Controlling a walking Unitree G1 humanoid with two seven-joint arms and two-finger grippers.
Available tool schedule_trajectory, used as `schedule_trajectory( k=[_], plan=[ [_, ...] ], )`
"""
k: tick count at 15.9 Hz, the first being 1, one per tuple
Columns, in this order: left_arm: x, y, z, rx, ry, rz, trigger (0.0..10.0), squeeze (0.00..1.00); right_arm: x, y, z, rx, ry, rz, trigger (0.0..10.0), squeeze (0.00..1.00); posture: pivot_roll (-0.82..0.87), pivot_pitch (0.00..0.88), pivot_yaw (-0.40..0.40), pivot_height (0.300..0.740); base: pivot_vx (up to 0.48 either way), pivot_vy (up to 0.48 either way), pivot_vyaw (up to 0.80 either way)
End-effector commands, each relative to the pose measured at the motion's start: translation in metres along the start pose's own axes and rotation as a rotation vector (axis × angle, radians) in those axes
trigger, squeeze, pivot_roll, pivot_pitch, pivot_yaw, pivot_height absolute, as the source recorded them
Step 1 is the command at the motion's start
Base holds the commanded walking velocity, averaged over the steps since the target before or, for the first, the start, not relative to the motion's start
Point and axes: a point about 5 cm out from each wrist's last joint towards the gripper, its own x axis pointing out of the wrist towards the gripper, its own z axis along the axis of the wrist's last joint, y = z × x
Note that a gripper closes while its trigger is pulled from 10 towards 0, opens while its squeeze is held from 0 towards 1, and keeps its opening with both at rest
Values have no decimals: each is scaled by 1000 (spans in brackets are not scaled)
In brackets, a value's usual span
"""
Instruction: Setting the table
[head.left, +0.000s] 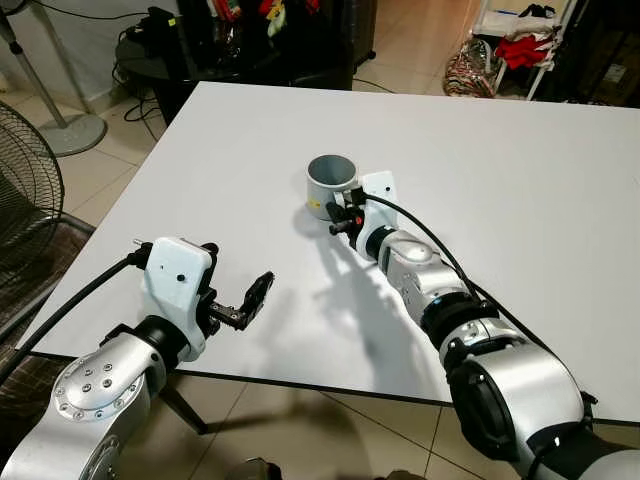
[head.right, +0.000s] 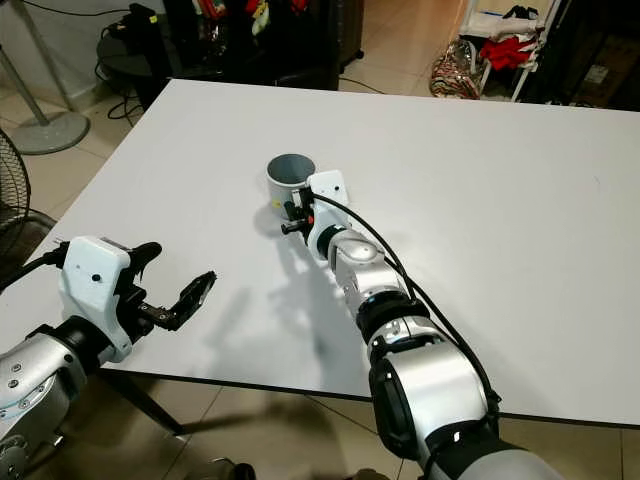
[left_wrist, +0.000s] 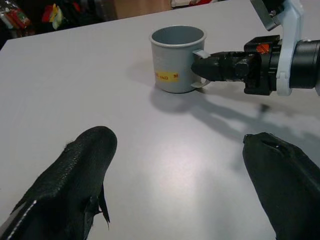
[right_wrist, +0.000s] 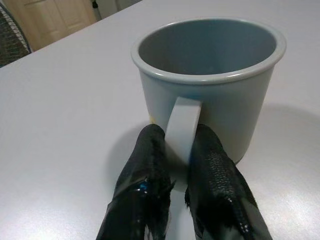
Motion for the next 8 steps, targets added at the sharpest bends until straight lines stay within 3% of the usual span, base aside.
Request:
schedule_trajectory(
  k=[1, 2, 8],
  plan=[
    [0, 1, 1, 7, 0, -3, 10000, 0, 2, 3, 7, 15, -17, 19, 10000, 675, 45, 113, 29, 740, 0, 0, 0],
    [2, 1, 2, 8, -6, -6, 10000, 0, 3, 2, 9, 12, -14, 19, 10000, 1000, 43, 112, 29, 740, 0, 0, 0],
    [7, -4, 5, -1, -28, -25, 10000, 0, -4, 1, 2, -6, -42, 58, 10000, 1000, 13, 92, 25, 740, 0, 0, 0]
  ],
)
